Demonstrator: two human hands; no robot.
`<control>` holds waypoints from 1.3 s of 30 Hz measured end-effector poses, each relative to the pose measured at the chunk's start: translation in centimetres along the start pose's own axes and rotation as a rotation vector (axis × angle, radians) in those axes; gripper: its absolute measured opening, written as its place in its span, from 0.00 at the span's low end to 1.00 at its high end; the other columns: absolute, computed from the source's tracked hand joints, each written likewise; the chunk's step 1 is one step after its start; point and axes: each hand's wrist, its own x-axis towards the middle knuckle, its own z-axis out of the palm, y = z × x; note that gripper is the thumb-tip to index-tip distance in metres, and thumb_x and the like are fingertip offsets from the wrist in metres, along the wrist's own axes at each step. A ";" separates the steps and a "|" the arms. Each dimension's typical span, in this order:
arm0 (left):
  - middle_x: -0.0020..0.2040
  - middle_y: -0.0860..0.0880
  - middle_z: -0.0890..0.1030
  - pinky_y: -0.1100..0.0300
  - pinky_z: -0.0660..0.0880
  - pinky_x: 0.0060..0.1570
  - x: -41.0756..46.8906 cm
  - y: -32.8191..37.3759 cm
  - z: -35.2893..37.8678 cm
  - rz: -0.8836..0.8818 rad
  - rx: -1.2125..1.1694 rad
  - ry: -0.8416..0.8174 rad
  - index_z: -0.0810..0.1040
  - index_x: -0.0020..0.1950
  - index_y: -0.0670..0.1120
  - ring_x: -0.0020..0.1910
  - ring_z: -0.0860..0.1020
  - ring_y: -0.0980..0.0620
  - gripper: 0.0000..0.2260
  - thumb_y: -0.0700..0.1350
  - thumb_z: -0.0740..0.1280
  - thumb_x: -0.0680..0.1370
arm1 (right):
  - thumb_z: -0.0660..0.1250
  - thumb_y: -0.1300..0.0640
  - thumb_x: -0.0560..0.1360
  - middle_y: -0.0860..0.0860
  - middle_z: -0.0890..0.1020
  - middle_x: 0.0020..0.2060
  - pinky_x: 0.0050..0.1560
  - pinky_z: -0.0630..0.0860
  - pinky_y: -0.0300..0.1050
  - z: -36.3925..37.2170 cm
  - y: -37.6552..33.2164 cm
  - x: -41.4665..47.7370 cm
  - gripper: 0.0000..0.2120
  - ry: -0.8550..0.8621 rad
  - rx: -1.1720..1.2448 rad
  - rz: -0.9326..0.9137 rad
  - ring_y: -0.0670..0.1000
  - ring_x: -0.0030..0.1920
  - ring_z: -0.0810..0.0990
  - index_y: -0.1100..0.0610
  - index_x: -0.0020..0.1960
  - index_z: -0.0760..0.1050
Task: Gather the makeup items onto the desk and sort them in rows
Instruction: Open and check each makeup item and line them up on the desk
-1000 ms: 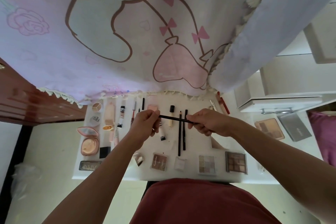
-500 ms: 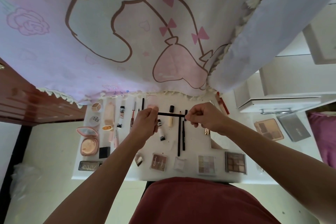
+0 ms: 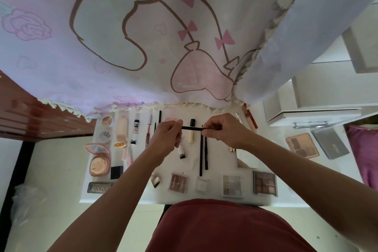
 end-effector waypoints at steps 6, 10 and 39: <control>0.27 0.49 0.70 0.64 0.64 0.25 0.1 0.2 -0.5 0.023 -0.008 -0.054 0.72 0.39 0.40 0.27 0.69 0.53 0.17 0.49 0.59 0.83 | 0.64 0.49 0.80 0.59 0.70 0.31 0.35 0.65 0.42 -0.1 -0.8 -0.4 0.14 -0.050 -0.041 0.001 0.52 0.32 0.66 0.54 0.42 0.82; 0.28 0.48 0.70 0.69 0.65 0.25 0.1 0.4 -0.3 0.051 0.023 -0.057 0.72 0.38 0.40 0.27 0.69 0.53 0.17 0.48 0.59 0.83 | 0.63 0.53 0.81 0.50 0.82 0.38 0.38 0.72 0.41 0.0 -0.9 -0.3 0.07 -0.070 -0.203 -0.023 0.45 0.32 0.74 0.54 0.51 0.79; 0.35 0.44 0.80 0.61 0.75 0.30 0.7 -1.3 -1.3 -0.056 -0.070 -0.053 0.80 0.45 0.40 0.35 0.79 0.50 0.03 0.36 0.68 0.77 | 0.65 0.50 0.79 0.45 0.76 0.47 0.51 0.73 0.44 0.2 2.6 -1.4 0.09 0.023 -0.484 -0.097 0.46 0.46 0.76 0.51 0.55 0.81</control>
